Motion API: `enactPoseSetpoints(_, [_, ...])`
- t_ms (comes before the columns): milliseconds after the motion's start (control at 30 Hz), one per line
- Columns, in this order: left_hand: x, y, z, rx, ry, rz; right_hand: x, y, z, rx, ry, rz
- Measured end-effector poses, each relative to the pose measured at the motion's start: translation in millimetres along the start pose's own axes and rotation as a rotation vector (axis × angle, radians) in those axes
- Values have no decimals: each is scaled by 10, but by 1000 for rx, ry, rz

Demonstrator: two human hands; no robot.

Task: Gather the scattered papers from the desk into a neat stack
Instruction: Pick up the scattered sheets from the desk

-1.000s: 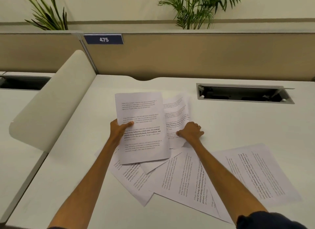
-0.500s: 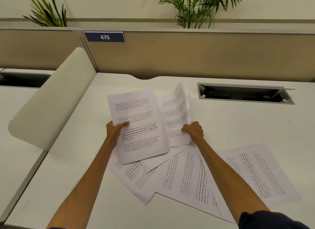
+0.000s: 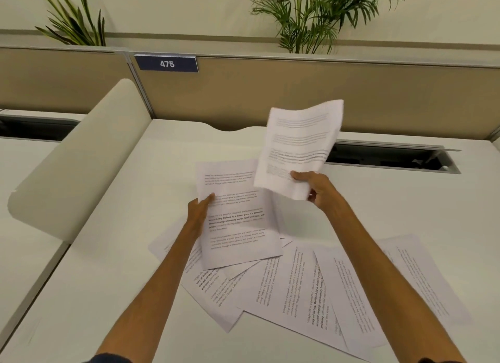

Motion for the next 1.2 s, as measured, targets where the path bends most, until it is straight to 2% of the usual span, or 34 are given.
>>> enactPoseSetpoints(167, [-197,-27,-53,93,71,-21,-178,179,551,0,391,-101])
enactPoseSetpoints(333, [-291,-18,-107,27,29,-35,-354,444,871,78,1019,-216])
enactPoseSetpoints(433, [-228,-84,-193,-31,-72,-17,-386,477,913,199,1194,-160])
enactPoseSetpoints(533, [-227,33,-107,-73,-46,-40,-334,370,873,263,1144,-61])
enactPoseSetpoints(633, [-241,184,76,-95,-7,-124,-253,185,802,221,895,-51])
enactPoseSetpoints(767, [-238,376,385,-172,-34,-192,-191,36,550,142,312,-110])
enactPoseSetpoints(967, [-302,743,931,-393,-5,-182,-281,151,-25,356,-28,-284])
enactPoseSetpoints(1067, [-275,812,1136,-488,19,-181,-344,231,-223,456,-35,-292])
enactPoseSetpoints(1200, [-270,795,1182,-533,-6,-130,-396,238,-208,472,136,-295])
Point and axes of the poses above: each hand's wrist, its own y-axis away from the middle knuckle, its own x-axis out of the back of the hand, z = x × y, the point moved 2 cm from there along -y, towards the middle knuckle, and after that the axes turned 14 degrees about x, right-handed, at the moved point
